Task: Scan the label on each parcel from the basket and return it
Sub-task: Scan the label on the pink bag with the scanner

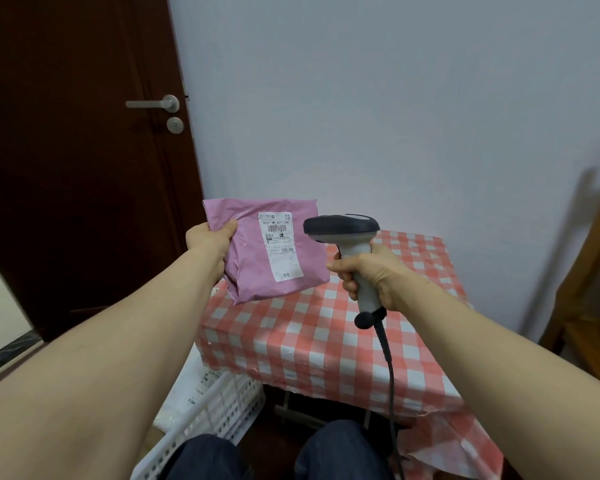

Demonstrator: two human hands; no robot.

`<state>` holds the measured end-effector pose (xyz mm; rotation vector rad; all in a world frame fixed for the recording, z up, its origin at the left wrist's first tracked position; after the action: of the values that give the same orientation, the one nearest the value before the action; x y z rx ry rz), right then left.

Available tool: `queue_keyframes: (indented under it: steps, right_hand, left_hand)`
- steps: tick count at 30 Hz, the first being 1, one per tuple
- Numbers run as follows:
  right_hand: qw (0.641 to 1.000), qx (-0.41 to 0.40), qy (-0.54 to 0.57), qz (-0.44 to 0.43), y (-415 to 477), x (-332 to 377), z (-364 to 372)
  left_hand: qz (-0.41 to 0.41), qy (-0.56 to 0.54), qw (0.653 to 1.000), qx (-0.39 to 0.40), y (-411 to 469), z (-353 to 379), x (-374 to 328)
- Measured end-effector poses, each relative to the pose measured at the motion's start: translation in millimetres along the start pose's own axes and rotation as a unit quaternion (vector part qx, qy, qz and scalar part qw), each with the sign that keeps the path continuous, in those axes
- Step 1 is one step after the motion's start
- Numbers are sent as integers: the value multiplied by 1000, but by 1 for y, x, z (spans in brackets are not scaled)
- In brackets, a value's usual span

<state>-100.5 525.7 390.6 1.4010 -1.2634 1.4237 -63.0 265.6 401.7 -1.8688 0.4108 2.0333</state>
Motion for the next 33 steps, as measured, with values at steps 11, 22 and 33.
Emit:
queue_keyframes:
  steps: [11, 22, 33]
  right_hand:
    - [997, -65, 9, 47, 17, -24, -16]
    - [954, -233, -150, 113, 84, -113, -68]
    - [916, -242, -289, 134, 111, -143, -85]
  left_hand:
    - [-4, 6, 1000, 4, 3, 4, 7]
    - [-49, 7, 999, 10, 9, 45, 42]
    - [-81, -12, 997, 10, 16, 67, 66]
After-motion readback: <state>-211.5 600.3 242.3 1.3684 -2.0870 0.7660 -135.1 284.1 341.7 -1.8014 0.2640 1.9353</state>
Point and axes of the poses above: each hand's wrist, its own y-axis towards the middle knuckle, its own z-axis out of the palm, x = y × z, the point moved 6 cm from there along y, towards the middle knuckle, and after that the axes turned 11 degrees about -x, right-handed, at the moved point
